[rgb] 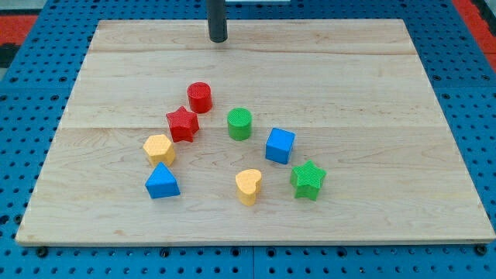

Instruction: Move your arm to the center

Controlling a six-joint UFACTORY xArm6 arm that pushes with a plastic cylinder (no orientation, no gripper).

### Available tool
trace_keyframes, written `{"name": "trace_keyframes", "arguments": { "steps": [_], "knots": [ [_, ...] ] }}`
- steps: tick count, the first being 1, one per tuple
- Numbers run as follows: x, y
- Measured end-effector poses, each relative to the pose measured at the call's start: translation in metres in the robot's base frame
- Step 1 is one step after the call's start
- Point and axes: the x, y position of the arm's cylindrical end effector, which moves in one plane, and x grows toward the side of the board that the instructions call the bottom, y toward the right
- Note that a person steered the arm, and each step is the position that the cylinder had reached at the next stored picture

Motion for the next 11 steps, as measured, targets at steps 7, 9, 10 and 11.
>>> {"name": "trace_keyframes", "arguments": {
  "steps": [7, 9, 10, 11],
  "knots": [
    [0.000, 0.028],
    [0.086, 0.087],
    [0.091, 0.088],
    [0.097, 0.088]
  ]
}}
